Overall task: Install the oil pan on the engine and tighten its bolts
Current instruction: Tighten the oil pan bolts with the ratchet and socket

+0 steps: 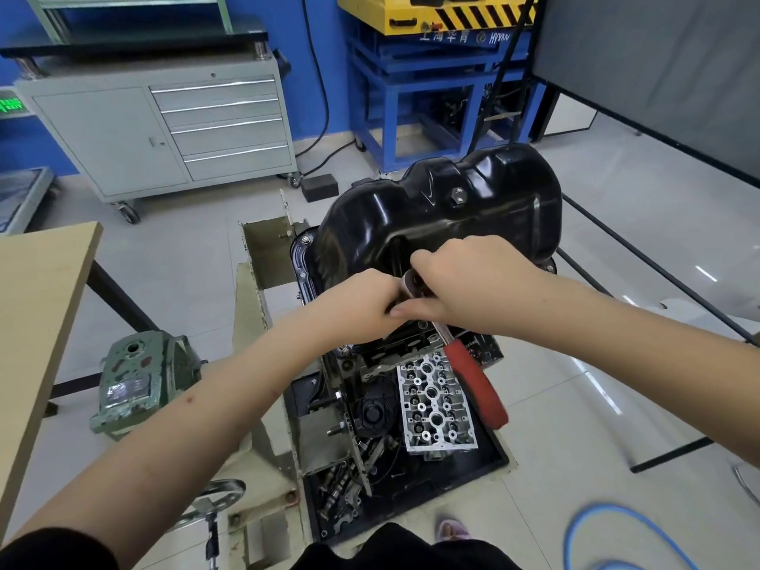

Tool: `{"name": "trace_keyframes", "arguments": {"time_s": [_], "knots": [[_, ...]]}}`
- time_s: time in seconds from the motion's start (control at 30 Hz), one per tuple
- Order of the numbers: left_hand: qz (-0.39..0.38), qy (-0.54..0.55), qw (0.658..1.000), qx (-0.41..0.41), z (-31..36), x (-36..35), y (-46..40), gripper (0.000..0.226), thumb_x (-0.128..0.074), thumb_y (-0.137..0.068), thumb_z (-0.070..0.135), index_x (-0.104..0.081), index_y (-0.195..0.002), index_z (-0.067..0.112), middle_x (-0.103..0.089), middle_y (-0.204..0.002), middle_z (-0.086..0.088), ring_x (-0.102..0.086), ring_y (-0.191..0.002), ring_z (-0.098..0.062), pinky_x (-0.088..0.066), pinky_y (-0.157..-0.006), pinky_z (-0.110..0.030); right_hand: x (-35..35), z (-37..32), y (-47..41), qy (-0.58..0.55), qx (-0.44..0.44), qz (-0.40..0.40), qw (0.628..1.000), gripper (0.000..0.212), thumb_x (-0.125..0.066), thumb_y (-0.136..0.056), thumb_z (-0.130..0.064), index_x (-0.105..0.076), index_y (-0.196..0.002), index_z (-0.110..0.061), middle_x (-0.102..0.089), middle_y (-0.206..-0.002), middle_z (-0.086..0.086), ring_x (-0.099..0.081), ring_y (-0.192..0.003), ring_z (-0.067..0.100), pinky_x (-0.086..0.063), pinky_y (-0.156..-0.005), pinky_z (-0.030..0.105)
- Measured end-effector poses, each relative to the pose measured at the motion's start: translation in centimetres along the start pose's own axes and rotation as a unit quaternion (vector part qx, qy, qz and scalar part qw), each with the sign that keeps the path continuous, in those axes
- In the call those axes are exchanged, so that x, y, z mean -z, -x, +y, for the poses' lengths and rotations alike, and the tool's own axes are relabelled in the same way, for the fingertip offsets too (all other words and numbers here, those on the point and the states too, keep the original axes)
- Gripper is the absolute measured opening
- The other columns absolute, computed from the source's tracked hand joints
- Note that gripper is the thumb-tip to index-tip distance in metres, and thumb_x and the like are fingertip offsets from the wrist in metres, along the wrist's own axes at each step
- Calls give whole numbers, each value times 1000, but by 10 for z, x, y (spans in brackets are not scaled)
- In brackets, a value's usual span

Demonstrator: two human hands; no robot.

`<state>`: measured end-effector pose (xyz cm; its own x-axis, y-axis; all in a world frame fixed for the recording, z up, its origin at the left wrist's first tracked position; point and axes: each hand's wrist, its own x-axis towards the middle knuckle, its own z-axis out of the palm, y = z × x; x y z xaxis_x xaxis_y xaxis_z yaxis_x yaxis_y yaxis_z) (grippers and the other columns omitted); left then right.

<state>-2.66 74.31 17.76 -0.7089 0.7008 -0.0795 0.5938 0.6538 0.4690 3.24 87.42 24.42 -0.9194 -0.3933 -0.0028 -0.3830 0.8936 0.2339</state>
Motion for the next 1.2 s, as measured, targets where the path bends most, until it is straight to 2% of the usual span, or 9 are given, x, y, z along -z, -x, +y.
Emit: {"name": "trace_keyframes", "arguments": {"time_s": [0.1, 0.2, 0.3, 0.37, 0.5, 0.6, 0.8, 1.03, 1.2], "knots": [[-3, 2, 1000, 1, -1, -2, -1, 35, -43, -90, 12, -35, -56, 15, -37, -51, 2, -33, -47, -11, -28, -44, -18, -7, -3, 2, 22, 37, 38, 998, 24, -42, -94, -42, -44, -99, -18, -41, -80, -3, -51, -76, 21, -26, -57, 24], [-11, 11, 1000, -3, -3, -1, 1, 33, -44, -93, 17, -41, -60, 11, -39, -51, 1, -35, -47, -11, -34, -46, -16, -11, -2, 4, 37, 71, 36, 996, 26, -43, -94, -24, -42, -120, -20, -48, -98, -1, -52, -99, 20, -25, -71, 26], [-18, 15, 1000, -15, -2, 0, 2, 35, -44, -90, 14, -35, -57, 19, -38, -52, 4, -34, -48, -10, -28, -47, -18, -8, -5, 4, 18, 36, 33, 999, 24, -43, -94, -40, -45, -99, -17, -50, -83, -4, -52, -79, 21, -27, -56, 24], [-17, 10, 1000, -16, -3, 2, 2, 33, -45, -84, 8, -33, -56, 20, -38, -53, 4, -34, -48, -10, -28, -48, -20, -3, -7, 3, -15, -4, 21, 1000, 36, -43, -89, -53, -36, -82, -18, -32, -64, -6, -37, -62, 17, -19, -46, 25], [7, 8, 1000, -16, -7, 0, 2, 35, -46, -86, 9, -38, -53, 17, -39, -47, 9, -38, -45, -8, -29, -45, -14, -8, -11, 0, -26, 26, 43, 998, 26, -45, -94, -36, -46, -110, -17, -49, -89, -1, -50, -84, 20, -30, -63, 26], [9, 22, 1000, -15, -9, 0, 2, 27, -47, -90, 14, -50, -64, 7, -46, -53, 1, -45, -53, -16, -37, -52, -24, -7, -8, -3, -1, 53, 32, 998, 29, -47, -94, -23, -43, -122, -18, -49, -108, 2, -50, -100, 21, -29, -69, 28], [27, 3, 999, -29, -9, 2, 3, 39, -46, -83, 8, -30, -50, 21, -32, -42, 10, -35, -39, -6, -32, -44, -12, -3, -9, -3, -40, -5, 31, 999, 36, -45, -91, -48, -49, -105, -15, -46, -86, -1, -42, -77, 18, -30, -62, 29], [17, 7, 1000, -19, -8, -1, -1, 38, -45, -93, 18, -38, -56, 18, -40, -48, 7, -38, -46, -9, -32, -46, -14, -3, -2, -5, -21, 53, 16, 998, 29, -48, -93, -24, -45, -121, -20, -51, -113, -1, -52, -105, 21, -34, -68, 28], [19, -8, 1000, -20, -4, 0, 1, 39, -43, -92, 19, -32, -54, 21, -36, -45, 8, -36, -44, -7, -26, -46, -16, 4, -4, -3, -43, -1, 3, 999, 33, -44, -92, -46, -48, -102, -15, -48, -85, 0, -50, -85, 23, -29, -62, 29]]}}
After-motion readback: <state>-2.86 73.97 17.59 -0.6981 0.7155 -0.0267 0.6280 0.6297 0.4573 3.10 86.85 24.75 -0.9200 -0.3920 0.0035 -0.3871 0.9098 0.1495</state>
